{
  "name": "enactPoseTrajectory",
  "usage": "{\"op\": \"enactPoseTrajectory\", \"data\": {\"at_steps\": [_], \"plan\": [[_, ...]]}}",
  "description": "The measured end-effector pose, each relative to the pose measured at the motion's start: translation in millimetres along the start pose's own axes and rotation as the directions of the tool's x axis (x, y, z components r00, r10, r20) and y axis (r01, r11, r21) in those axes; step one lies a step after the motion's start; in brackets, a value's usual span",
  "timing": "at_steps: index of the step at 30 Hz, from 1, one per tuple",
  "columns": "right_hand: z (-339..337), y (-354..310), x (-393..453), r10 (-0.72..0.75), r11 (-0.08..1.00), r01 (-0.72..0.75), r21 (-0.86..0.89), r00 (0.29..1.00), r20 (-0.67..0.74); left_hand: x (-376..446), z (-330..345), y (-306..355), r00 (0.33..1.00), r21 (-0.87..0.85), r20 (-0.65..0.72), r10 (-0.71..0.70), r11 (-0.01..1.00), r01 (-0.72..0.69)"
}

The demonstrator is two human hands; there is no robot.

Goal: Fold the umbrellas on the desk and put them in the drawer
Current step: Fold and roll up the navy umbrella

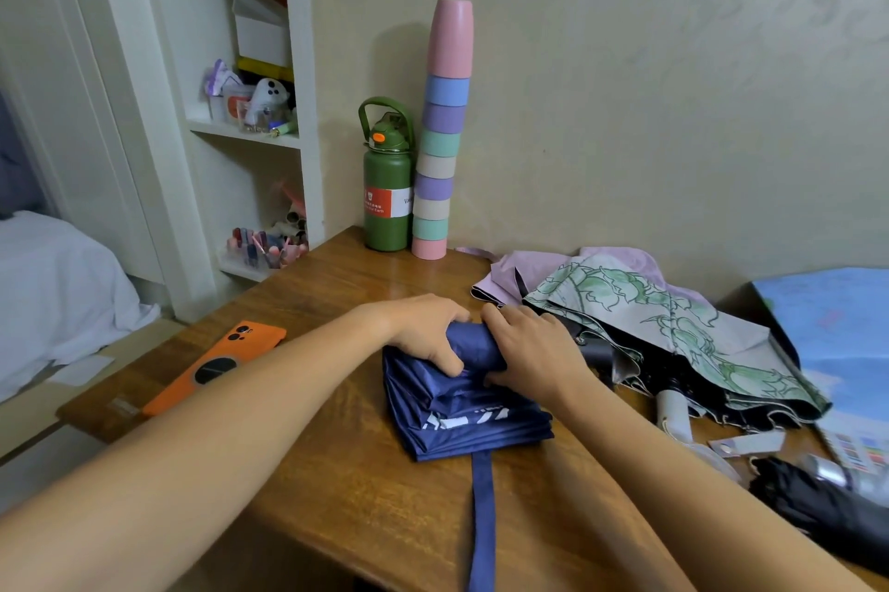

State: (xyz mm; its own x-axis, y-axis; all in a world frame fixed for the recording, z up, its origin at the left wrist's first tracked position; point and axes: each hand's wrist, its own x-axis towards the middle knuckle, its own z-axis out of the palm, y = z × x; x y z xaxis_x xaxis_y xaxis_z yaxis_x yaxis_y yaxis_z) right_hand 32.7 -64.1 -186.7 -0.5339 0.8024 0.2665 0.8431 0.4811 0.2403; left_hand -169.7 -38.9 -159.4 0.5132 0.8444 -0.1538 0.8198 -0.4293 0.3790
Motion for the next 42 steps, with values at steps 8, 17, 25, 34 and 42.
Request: {"op": "enactPoseTrajectory", "data": {"at_steps": [8, 17, 25, 34, 42], "plan": [[-6, 12, -2, -0.117, 0.823, 0.038, 0.567, 0.988, 0.105, -6, -2, 4, 0.999, 0.212, -0.049, -0.015, 0.977, 0.026], [-3, -9, 0, 0.032, 0.988, -0.052, 0.146, 0.99, 0.138, -18, -4, 13, 1.0, 0.172, 0.001, -0.008, 0.985, 0.007], [-14, -2, 9, 0.087, 0.959, -0.159, 0.237, 0.954, 0.287, -26, 22, 18, 0.947, 0.556, -0.319, 0.045, 0.818, 0.148], [-24, 6, 5, 0.02, 0.942, -0.132, 0.308, 0.94, 0.341, -31, 34, 18, 0.917, 0.591, -0.393, 0.065, 0.783, 0.197], [-15, 8, -6, 0.118, 0.993, -0.118, 0.015, 0.989, -0.091, -31, 14, 22, 0.942, 0.377, -0.332, -0.045, 0.909, 0.176]]}}
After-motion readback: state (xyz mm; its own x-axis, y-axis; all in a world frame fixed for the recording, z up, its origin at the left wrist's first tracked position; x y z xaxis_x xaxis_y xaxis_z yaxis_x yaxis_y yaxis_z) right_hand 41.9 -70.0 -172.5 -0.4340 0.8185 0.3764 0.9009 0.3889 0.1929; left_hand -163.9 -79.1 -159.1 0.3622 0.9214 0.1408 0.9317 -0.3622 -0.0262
